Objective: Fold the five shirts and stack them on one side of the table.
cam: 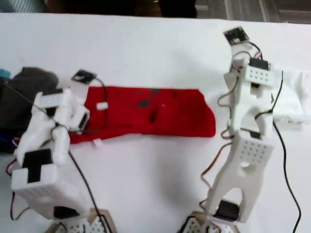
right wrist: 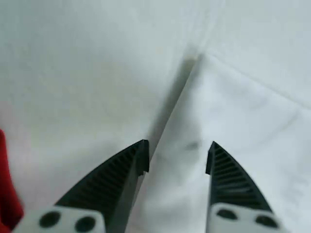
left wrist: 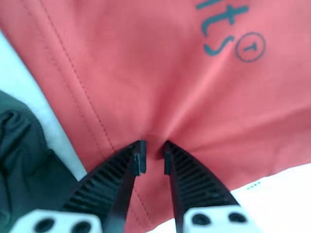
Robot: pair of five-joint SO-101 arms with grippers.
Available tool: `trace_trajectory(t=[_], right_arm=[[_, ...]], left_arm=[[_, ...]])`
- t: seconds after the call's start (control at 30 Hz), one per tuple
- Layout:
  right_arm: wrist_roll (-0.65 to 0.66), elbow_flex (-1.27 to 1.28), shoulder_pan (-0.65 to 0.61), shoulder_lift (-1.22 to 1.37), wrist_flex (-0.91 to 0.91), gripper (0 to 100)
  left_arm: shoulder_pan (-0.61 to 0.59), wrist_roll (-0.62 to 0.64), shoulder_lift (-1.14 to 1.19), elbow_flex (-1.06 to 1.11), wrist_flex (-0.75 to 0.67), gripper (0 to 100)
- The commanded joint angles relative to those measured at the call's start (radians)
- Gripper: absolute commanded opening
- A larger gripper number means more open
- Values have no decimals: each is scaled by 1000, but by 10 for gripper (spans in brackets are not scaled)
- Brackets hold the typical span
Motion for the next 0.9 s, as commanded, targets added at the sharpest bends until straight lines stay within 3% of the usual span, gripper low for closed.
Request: trace_trajectory(t=[0.0, 0.3, 0.43, 0.87], right_arm=[[5, -130, 21, 77, -10, 196], [5, -416, 31, 303, 110, 190], [11, -528, 33, 355, 142, 17], [12, -654, -42, 397, 246, 19]], left_arm=[[-21, 0, 8, 4, -28, 92], [-21, 0, 8, 2, -28, 92], [-21, 0, 8, 4, -28, 91], [-21, 0, 8, 2, -28, 91]])
